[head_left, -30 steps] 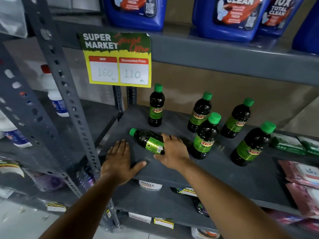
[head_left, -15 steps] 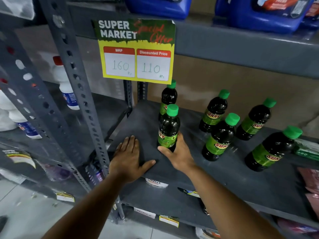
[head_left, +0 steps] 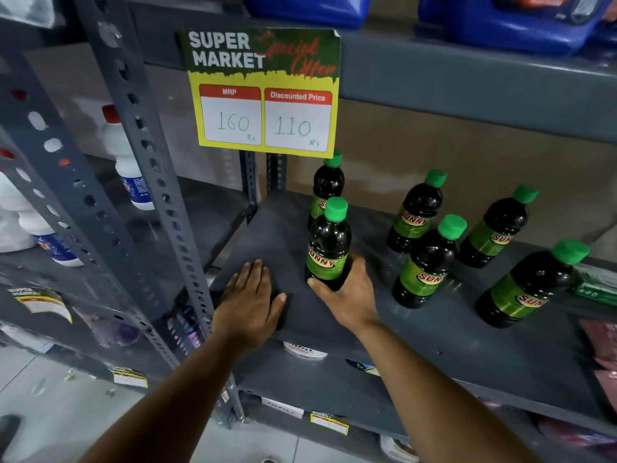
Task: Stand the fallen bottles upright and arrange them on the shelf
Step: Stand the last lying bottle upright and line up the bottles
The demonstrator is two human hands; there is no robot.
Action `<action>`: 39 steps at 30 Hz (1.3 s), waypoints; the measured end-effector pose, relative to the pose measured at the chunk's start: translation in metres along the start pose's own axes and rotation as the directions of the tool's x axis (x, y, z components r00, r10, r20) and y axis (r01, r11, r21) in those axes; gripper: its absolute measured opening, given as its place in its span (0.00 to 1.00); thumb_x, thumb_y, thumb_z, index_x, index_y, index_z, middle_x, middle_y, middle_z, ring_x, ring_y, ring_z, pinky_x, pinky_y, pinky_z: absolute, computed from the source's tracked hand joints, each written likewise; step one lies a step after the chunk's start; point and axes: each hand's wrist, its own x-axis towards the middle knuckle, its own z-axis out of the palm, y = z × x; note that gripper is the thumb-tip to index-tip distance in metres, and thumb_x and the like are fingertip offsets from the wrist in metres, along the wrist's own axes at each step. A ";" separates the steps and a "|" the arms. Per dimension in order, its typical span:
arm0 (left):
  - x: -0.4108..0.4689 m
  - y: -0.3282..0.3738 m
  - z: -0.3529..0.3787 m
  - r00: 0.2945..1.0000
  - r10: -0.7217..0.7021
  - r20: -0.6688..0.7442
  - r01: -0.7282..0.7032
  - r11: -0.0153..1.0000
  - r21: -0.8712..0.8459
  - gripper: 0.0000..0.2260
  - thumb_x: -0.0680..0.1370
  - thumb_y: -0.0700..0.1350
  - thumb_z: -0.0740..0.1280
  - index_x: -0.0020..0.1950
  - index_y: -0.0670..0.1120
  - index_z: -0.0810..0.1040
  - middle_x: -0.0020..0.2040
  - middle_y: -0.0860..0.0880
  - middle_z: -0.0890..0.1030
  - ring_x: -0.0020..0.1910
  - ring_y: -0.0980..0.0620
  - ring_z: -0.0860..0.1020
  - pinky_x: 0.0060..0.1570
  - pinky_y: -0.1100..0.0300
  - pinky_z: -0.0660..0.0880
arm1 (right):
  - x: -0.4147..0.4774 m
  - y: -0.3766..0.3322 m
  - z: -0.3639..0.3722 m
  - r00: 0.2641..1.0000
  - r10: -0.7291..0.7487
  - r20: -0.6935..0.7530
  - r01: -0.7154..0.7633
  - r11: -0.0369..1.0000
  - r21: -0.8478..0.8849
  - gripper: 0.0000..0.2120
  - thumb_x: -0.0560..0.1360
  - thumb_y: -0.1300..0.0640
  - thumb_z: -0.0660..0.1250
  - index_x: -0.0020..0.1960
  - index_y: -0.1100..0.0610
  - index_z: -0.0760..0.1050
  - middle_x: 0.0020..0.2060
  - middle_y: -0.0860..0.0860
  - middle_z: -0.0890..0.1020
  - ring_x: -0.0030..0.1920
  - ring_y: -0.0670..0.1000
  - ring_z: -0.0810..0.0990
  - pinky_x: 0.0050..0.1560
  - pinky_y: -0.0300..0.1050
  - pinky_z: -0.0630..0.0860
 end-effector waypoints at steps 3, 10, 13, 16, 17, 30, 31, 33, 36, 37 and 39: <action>-0.001 0.000 -0.001 1.000 0.000 0.011 0.000 1.000 0.020 0.34 0.79 0.61 0.40 0.78 0.40 0.49 0.80 0.41 0.50 0.79 0.46 0.46 0.76 0.50 0.44 | 0.000 0.004 0.001 0.999 0.009 0.040 -0.009 1.000 -0.013 0.29 0.63 0.45 0.74 0.59 0.44 0.64 0.49 0.38 0.76 0.51 0.42 0.77 0.42 0.26 0.67; -0.001 0.002 -0.004 0.998 -0.016 0.053 0.015 1.000 0.023 0.33 0.79 0.61 0.41 0.78 0.40 0.47 0.80 0.42 0.46 0.79 0.46 0.43 0.76 0.51 0.42 | 0.004 0.009 0.005 0.997 -0.064 0.038 0.069 0.987 -0.146 0.26 0.66 0.44 0.75 0.57 0.53 0.69 0.51 0.50 0.76 0.55 0.53 0.76 0.48 0.42 0.69; -0.001 0.002 -0.004 0.998 -0.015 0.063 0.014 1.000 0.022 0.33 0.80 0.61 0.42 0.78 0.40 0.47 0.80 0.42 0.46 0.79 0.46 0.43 0.77 0.50 0.42 | 0.004 0.011 0.005 0.996 -0.085 0.033 0.089 0.982 -0.166 0.26 0.67 0.44 0.74 0.58 0.54 0.70 0.51 0.52 0.77 0.55 0.54 0.76 0.50 0.43 0.70; -0.001 0.002 -0.004 0.998 -0.015 0.066 0.013 1.000 0.019 0.34 0.80 0.61 0.42 0.78 0.40 0.47 0.80 0.42 0.47 0.79 0.46 0.43 0.77 0.50 0.43 | 0.004 0.011 0.006 0.998 -0.058 0.028 0.062 0.984 -0.165 0.28 0.66 0.42 0.74 0.58 0.53 0.69 0.52 0.50 0.77 0.55 0.52 0.76 0.50 0.43 0.70; -0.001 0.002 -0.004 0.998 -0.016 0.068 0.015 1.000 0.021 0.34 0.79 0.61 0.42 0.78 0.40 0.47 0.80 0.42 0.46 0.79 0.46 0.43 0.76 0.50 0.42 | 0.003 0.011 0.007 0.999 -0.044 0.025 0.047 0.986 -0.161 0.28 0.65 0.40 0.73 0.58 0.52 0.69 0.52 0.50 0.76 0.55 0.51 0.76 0.50 0.42 0.70; 0.000 0.000 -0.003 0.998 -0.001 0.071 0.001 1.000 0.006 0.33 0.79 0.60 0.41 0.78 0.41 0.45 0.80 0.43 0.45 0.79 0.47 0.42 0.76 0.51 0.41 | 0.002 0.006 0.002 0.995 0.007 0.099 0.001 0.996 -0.088 0.28 0.66 0.45 0.76 0.60 0.47 0.66 0.52 0.45 0.78 0.57 0.51 0.77 0.50 0.44 0.71; 0.000 -0.001 -0.003 0.997 -0.004 0.076 0.004 1.000 0.004 0.33 0.79 0.60 0.41 0.78 0.41 0.45 0.80 0.43 0.45 0.79 0.47 0.42 0.76 0.52 0.41 | -0.001 0.006 0.002 0.994 -0.009 0.105 0.019 0.995 -0.099 0.29 0.66 0.45 0.76 0.61 0.49 0.67 0.53 0.46 0.79 0.57 0.51 0.77 0.51 0.45 0.72; 0.002 -0.002 -0.002 0.996 -0.015 0.090 0.013 1.000 0.013 0.33 0.79 0.61 0.40 0.78 0.42 0.45 0.80 0.44 0.44 0.79 0.48 0.41 0.75 0.52 0.40 | -0.011 0.006 0.002 0.992 -0.044 0.116 0.060 0.989 -0.133 0.30 0.67 0.43 0.75 0.63 0.50 0.67 0.56 0.48 0.79 0.58 0.51 0.76 0.52 0.47 0.73; 0.004 -0.001 -0.001 0.995 -0.027 0.093 0.024 0.999 0.034 0.34 0.78 0.61 0.39 0.78 0.42 0.45 0.80 0.43 0.46 0.79 0.47 0.43 0.76 0.51 0.42 | -0.028 0.007 0.003 0.988 -0.082 0.131 0.105 0.979 -0.177 0.31 0.66 0.40 0.73 0.62 0.49 0.66 0.55 0.47 0.79 0.56 0.50 0.76 0.50 0.43 0.71; 0.004 -0.001 0.000 0.995 -0.029 0.091 0.026 0.999 0.036 0.34 0.78 0.61 0.40 0.78 0.41 0.45 0.80 0.43 0.46 0.79 0.47 0.44 0.76 0.51 0.42 | -0.033 0.008 0.004 0.986 -0.092 0.136 0.117 0.975 -0.191 0.31 0.65 0.39 0.72 0.62 0.49 0.66 0.55 0.48 0.79 0.56 0.51 0.76 0.50 0.44 0.71; 0.004 -0.001 0.000 0.996 -0.028 0.086 0.025 0.999 0.034 0.33 0.79 0.60 0.41 0.78 0.41 0.46 0.80 0.43 0.47 0.79 0.47 0.44 0.76 0.51 0.43 | -0.043 0.009 0.005 0.984 -0.106 0.143 0.134 0.971 -0.196 0.32 0.65 0.36 0.71 0.62 0.49 0.66 0.55 0.48 0.79 0.55 0.52 0.76 0.52 0.46 0.73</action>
